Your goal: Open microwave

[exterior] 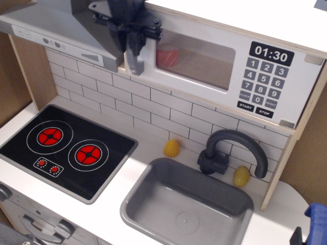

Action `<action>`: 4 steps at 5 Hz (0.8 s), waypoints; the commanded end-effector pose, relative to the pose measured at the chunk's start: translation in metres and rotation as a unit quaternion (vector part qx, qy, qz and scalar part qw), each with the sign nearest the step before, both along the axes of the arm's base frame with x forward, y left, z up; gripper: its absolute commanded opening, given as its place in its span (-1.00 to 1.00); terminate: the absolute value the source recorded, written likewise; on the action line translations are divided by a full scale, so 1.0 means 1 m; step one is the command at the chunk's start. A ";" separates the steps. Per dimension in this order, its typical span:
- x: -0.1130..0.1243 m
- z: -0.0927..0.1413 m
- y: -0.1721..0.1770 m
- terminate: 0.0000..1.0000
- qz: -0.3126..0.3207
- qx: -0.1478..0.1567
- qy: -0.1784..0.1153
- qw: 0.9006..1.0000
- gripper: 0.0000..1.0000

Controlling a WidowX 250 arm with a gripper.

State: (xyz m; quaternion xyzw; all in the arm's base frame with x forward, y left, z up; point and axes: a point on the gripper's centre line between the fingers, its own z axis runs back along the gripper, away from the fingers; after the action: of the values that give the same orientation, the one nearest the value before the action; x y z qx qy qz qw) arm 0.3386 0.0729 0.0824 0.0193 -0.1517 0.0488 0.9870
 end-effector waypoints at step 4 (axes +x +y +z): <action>-0.101 0.018 0.037 -1.00 0.040 -0.069 0.094 0.992 1.00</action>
State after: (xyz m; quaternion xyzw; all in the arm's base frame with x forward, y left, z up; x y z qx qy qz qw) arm 0.2348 0.1090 0.0824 -0.0456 -0.0326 0.1052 0.9929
